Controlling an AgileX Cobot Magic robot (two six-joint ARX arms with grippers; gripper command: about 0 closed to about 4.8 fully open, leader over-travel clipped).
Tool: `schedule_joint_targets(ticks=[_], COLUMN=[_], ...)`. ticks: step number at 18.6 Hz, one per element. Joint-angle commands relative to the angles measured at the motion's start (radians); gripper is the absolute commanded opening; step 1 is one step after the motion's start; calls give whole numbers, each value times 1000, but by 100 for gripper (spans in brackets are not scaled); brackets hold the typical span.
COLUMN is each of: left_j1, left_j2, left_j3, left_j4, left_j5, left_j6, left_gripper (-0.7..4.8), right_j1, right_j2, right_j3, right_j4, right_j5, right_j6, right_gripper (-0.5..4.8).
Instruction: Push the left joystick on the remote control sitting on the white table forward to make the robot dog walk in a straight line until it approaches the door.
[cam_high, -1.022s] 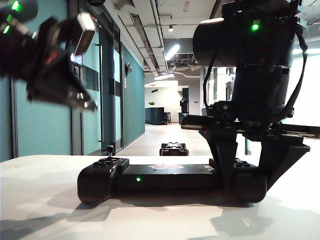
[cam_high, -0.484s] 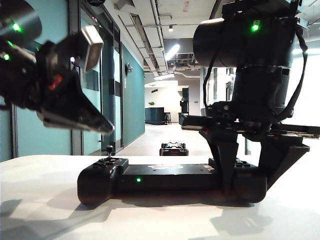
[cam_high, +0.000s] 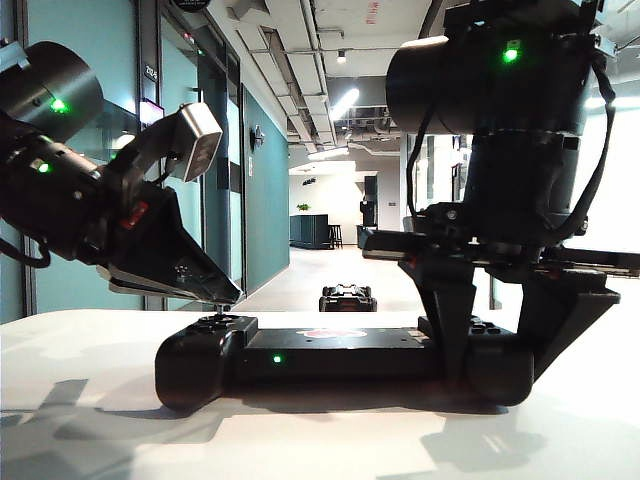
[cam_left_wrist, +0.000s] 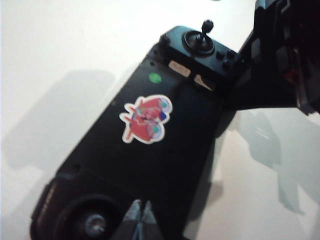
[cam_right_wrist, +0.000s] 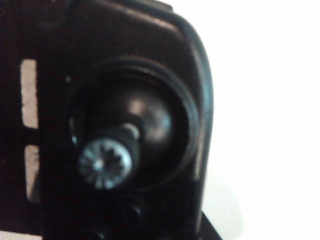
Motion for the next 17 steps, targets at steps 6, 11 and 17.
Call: schedule_joint_targets(ticks=[6, 11, 17], left_j1=[0, 0, 0], left_j2=[52, 74, 75], left_j3=[3, 4, 4], left_j4=[75, 106, 119], left_j5=[-26, -41, -41], left_j6=[0, -4, -19], left_gripper=[-6, -6, -6], right_j1=[0, 1, 1], right_j2=[-5, -5, -5], right_j3=[1, 0, 0], right_j4=[-9, -10, -8], right_j5=[-13, -14, -32], right_j6=[10, 10, 10], right_gripper=[239, 239, 239])
